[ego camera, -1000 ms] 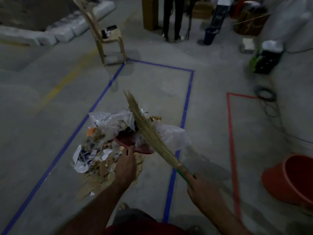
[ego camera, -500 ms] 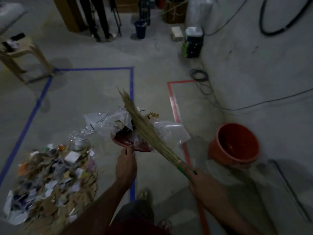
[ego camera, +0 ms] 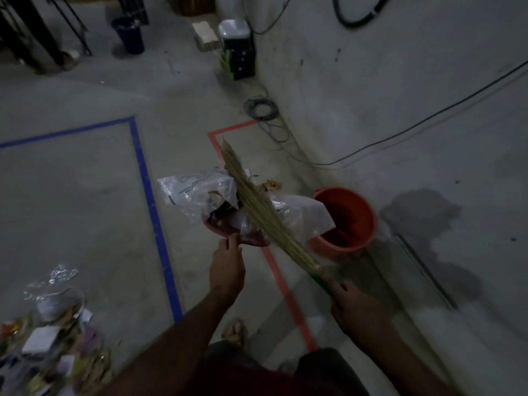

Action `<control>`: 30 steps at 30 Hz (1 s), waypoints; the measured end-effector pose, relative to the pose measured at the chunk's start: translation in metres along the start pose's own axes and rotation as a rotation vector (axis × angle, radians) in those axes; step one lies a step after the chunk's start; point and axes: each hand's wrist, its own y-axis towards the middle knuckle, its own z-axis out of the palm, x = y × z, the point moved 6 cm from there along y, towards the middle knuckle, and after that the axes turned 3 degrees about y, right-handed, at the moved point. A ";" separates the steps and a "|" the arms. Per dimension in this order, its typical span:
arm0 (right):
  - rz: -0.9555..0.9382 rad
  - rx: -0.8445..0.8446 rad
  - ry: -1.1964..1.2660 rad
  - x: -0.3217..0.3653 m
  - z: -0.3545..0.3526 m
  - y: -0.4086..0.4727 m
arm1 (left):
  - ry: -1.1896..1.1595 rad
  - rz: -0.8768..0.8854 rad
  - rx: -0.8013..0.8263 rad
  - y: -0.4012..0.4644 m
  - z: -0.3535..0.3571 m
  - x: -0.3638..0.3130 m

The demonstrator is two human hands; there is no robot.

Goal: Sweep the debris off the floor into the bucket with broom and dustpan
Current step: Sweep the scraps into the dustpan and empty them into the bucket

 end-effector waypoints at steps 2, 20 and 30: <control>0.037 0.023 0.003 -0.027 -0.002 0.007 | 0.005 0.025 0.016 0.013 0.013 -0.025; -0.023 0.196 0.073 -0.354 -0.030 0.095 | 0.063 -0.092 0.119 0.071 0.251 -0.255; 0.151 0.384 -0.029 -0.534 0.117 0.174 | 0.379 -0.034 0.404 0.108 0.477 -0.278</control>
